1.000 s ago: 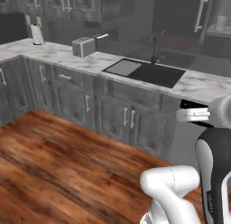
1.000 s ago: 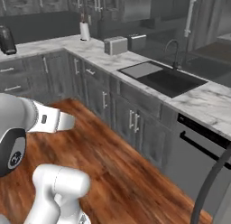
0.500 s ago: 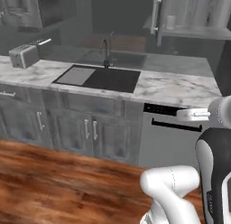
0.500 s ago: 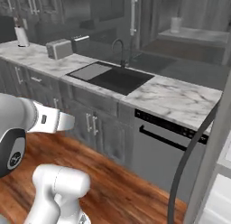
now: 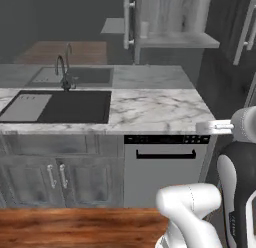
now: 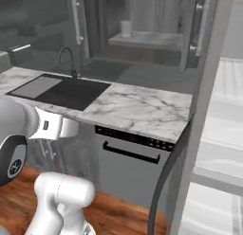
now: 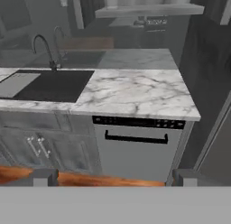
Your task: There is a bowl on the dining counter. Grab a lemon wedge from the fridge and place it in the bowl. Then get the liquor bottle and glass cup from the cabinet and place them next to the bowl.
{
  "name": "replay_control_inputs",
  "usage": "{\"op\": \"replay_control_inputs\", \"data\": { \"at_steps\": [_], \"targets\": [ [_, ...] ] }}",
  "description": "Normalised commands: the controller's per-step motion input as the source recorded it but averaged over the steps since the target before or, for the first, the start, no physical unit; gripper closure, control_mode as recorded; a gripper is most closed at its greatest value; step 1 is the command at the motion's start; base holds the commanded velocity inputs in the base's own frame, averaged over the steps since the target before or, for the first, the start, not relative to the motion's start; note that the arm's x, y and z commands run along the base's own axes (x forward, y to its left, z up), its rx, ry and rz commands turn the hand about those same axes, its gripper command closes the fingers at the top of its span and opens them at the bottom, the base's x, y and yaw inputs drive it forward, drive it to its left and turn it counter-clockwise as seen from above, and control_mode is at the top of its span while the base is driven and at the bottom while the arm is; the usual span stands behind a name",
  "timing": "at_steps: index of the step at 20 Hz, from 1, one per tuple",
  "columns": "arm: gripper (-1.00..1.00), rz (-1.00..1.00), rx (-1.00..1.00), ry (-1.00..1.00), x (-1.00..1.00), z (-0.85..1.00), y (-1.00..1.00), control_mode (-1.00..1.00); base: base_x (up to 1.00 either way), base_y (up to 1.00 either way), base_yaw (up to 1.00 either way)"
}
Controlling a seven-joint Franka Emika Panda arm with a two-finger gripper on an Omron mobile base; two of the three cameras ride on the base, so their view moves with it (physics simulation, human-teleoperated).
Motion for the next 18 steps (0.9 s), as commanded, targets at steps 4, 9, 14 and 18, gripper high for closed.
{"op": "replay_control_inputs", "data": {
  "at_steps": [4,9,14,18],
  "targets": [
    [-1.0,0.0,0.0,0.0,0.0,0.0,0.0,1.0,0.89,0.0,-0.39],
    [-1.0,0.0,0.0,0.0,0.0,0.0,0.0,1.0,0.87,0.01,-0.24],
    [-1.0,0.0,0.0,0.0,0.0,0.0,0.0,1.0,0.81,0.04,-0.1],
    [-1.0,0.0,0.0,0.0,0.0,0.0,0.0,1.0,0.78,0.01,-0.03]
  ]
}}
